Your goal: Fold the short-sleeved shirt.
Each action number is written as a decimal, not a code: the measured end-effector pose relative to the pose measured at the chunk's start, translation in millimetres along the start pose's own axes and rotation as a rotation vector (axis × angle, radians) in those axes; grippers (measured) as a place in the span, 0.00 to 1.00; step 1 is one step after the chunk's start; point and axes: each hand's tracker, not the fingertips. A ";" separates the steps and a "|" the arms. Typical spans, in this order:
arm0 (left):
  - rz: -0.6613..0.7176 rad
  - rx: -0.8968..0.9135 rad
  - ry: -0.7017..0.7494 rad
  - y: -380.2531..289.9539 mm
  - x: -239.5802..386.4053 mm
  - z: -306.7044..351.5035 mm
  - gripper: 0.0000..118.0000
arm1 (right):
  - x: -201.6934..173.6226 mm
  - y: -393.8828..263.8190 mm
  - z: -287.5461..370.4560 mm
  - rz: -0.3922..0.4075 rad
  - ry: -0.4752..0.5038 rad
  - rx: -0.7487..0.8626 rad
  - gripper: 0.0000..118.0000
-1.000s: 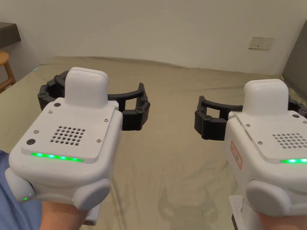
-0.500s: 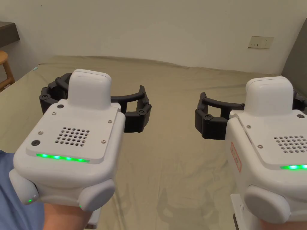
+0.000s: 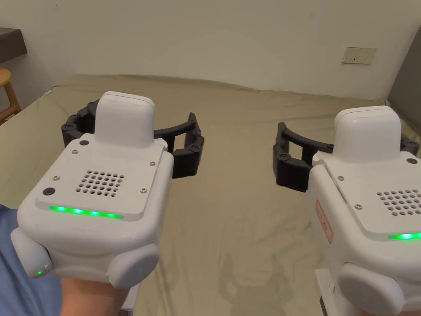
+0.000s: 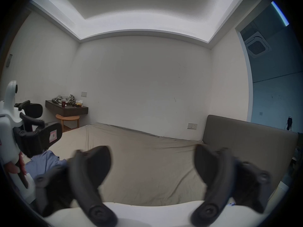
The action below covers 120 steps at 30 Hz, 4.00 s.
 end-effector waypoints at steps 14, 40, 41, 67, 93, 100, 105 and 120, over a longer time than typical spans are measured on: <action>-0.018 -0.025 -0.060 -5.8 8.5 -2.8 0.00 | 6.4 -2.5 -0.2 -0.018 0.028 -0.010 0.00; -0.092 -0.070 0.381 5.3 -121.8 60.8 0.00 | -119.5 13.6 -29.8 -0.024 0.399 0.068 0.00; -0.088 -0.073 0.404 4.7 -128.8 66.1 0.00 | -127.9 14.1 -30.3 -0.027 0.426 0.069 0.00; 0.032 -0.352 0.492 -65.8 -215.4 64.6 0.00 | -212.6 0.6 -42.3 0.039 0.631 0.002 0.00; 0.315 -1.098 0.410 -361.9 -327.8 -107.8 0.99 | -222.4 -66.1 -115.9 0.145 0.528 -0.208 0.00; 0.270 -1.077 0.382 -362.8 -320.8 -105.6 0.90 | -221.5 -73.0 -114.2 0.160 0.538 -0.226 0.00; 0.155 -1.017 0.338 -347.2 -295.5 -103.0 0.34 | -217.3 -75.9 -111.7 0.169 0.533 -0.233 0.00; 0.474 -0.558 0.305 -291.8 -318.7 -50.0 0.01 | -180.0 -55.8 -92.0 0.115 0.491 -0.221 0.00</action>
